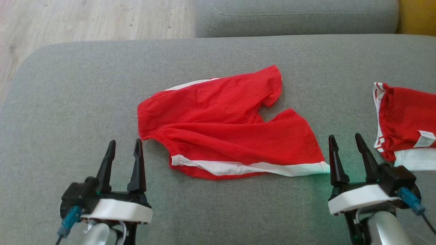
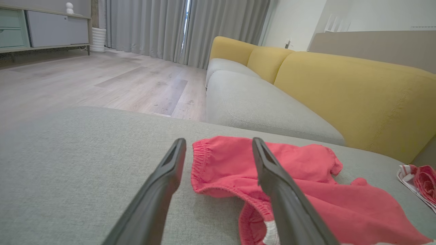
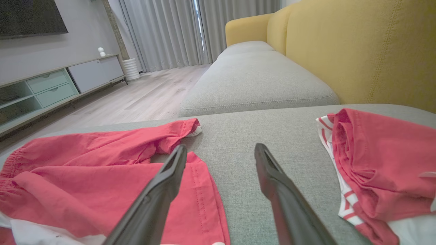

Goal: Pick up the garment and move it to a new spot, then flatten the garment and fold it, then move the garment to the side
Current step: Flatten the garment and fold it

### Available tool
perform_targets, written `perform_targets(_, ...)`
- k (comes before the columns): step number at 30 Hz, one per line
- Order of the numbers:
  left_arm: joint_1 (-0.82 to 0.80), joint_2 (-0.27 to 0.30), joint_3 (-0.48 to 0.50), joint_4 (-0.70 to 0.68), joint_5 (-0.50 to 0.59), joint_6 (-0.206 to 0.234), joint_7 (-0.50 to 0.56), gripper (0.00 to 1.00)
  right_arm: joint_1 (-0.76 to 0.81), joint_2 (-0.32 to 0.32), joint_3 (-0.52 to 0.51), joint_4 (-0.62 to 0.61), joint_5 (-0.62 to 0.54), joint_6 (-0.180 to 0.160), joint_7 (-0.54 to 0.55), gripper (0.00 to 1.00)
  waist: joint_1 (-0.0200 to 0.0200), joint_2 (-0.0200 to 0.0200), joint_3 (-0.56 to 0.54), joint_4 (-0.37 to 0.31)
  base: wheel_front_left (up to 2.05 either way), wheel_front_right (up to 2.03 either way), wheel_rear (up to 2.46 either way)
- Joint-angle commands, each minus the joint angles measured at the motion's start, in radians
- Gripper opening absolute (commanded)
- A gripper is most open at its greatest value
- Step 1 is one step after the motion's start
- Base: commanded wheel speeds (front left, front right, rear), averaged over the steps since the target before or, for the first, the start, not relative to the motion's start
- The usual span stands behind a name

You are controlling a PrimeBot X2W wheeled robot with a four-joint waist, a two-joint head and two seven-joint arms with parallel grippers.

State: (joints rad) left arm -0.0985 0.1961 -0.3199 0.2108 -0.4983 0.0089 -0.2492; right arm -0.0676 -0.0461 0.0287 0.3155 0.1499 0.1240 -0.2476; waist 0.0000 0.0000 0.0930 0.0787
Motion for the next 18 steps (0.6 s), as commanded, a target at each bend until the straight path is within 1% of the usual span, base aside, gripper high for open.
perform_targets(1,-0.035,0.006,0.036,-0.032,0.013,-0.006,-0.011,1.00,-0.022,-0.004,0.027,-0.034,0.000,0.007,-0.012,1.00,0.0000,0.0000,0.000,-0.003,0.00,0.00,0.00)
perform_targets(7,-0.040,0.000,0.029,-0.023,0.017,-0.029,-0.012,1.00,-0.028,-0.004,0.027,-0.033,-0.002,0.007,-0.012,1.00,0.0000,0.0000,0.000,-0.011,0.00,0.00,0.00)
perform_targets(9,-0.042,-0.002,0.016,-0.018,0.017,-0.043,-0.011,1.00,-0.028,-0.004,0.027,-0.033,-0.003,0.007,-0.012,1.00,0.0000,0.0000,0.002,-0.014,0.00,0.00,0.00)
perform_targets(13,-0.047,0.001,-0.031,-0.004,0.015,-0.078,0.024,1.00,-0.031,-0.004,0.026,-0.033,-0.002,0.007,-0.012,1.00,0.0000,0.0000,0.014,-0.019,0.00,0.00,0.00)
perform_targets(18,-0.066,0.004,-0.084,0.028,0.017,-0.098,0.087,1.00,-0.035,-0.004,0.021,-0.031,-0.002,0.007,-0.013,1.00,0.0000,0.0000,0.032,-0.021,0.00,0.00,0.00)
